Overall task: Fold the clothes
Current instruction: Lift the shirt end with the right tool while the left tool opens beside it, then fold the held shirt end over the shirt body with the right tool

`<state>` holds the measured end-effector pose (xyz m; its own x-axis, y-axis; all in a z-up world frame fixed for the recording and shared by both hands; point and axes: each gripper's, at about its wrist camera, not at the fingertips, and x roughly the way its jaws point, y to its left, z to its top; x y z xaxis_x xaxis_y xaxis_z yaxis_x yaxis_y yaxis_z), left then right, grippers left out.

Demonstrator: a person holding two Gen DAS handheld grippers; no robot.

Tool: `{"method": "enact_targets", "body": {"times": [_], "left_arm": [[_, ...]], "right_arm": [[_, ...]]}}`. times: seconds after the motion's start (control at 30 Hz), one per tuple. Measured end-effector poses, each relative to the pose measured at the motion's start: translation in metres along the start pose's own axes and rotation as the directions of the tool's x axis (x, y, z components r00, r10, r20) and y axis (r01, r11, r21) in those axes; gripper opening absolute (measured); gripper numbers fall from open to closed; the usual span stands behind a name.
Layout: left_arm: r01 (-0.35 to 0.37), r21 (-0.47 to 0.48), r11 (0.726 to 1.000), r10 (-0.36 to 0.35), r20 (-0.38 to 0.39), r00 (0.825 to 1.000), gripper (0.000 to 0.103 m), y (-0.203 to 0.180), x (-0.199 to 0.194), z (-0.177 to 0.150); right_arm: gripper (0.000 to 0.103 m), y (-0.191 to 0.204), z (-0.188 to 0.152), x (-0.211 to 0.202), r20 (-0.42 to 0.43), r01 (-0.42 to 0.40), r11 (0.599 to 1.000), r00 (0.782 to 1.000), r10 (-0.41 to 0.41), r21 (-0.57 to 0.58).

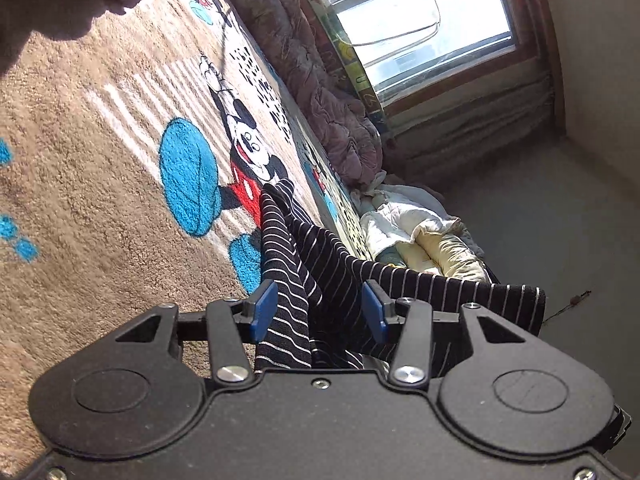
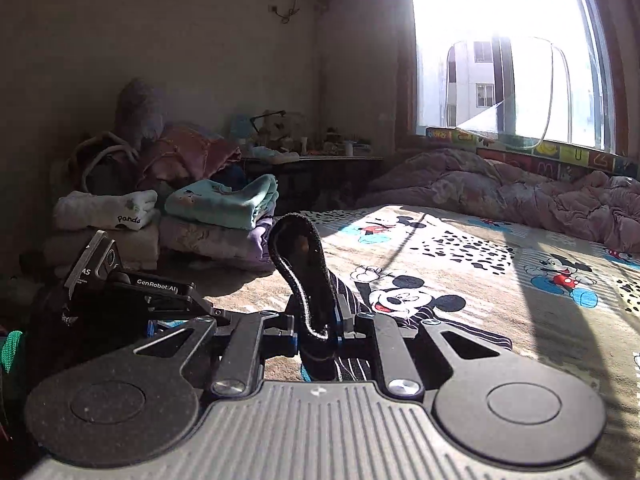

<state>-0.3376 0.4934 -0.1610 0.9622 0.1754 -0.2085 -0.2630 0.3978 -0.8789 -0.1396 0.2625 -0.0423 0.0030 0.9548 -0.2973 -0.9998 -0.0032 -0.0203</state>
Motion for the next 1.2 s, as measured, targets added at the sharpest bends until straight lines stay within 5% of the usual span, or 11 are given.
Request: {"method": "enact_targets", "body": {"times": [0.23, 0.67, 0.87, 0.97, 1.03, 1.1, 1.2], "left_arm": [[0.019, -0.017, 1.0, -0.02, -0.031, 0.999, 0.045, 0.003, 0.008, 0.0], [0.023, -0.032, 0.999, -0.026, -0.068, 0.997, 0.045, 0.007, 0.019, -0.002], [-0.003, -0.019, 1.0, 0.001, -0.1, 0.995, 0.046, 0.008, 0.025, -0.004], [-0.012, -0.012, 1.0, 0.011, -0.113, 0.993, 0.046, 0.009, 0.025, -0.006], [-0.012, -0.004, 1.0, 0.011, -0.123, 0.992, 0.046, 0.008, 0.025, -0.007], [-0.013, 0.01, 1.0, 0.014, -0.135, 0.991, 0.046, 0.006, 0.027, -0.008], [-0.019, 0.019, 1.0, 0.022, -0.145, 0.989, 0.046, 0.005, 0.029, -0.01]], "right_arm": [[0.017, 0.047, -0.029, 0.001, -0.079, -0.059, 0.994, 0.996, 0.051, -0.096], [0.017, 0.059, -0.054, -0.014, -0.094, -0.065, 0.997, 0.994, 0.061, -0.041], [0.018, 0.08, -0.078, -0.01, -0.201, -0.107, 0.968, 0.978, 0.061, -0.227], [0.024, 0.084, -0.095, -0.012, -0.256, -0.087, 0.953, 0.967, 0.01, -0.292], [0.029, 0.082, -0.096, -0.02, -0.245, -0.052, 0.964, 0.969, -0.014, -0.262], [0.047, 0.085, -0.092, -0.026, -0.222, -0.009, 0.964, 0.974, -0.052, -0.266], [0.051, 0.103, -0.083, -0.029, -0.189, 0.01, 0.954, 0.979, -0.07, -0.3]]}}
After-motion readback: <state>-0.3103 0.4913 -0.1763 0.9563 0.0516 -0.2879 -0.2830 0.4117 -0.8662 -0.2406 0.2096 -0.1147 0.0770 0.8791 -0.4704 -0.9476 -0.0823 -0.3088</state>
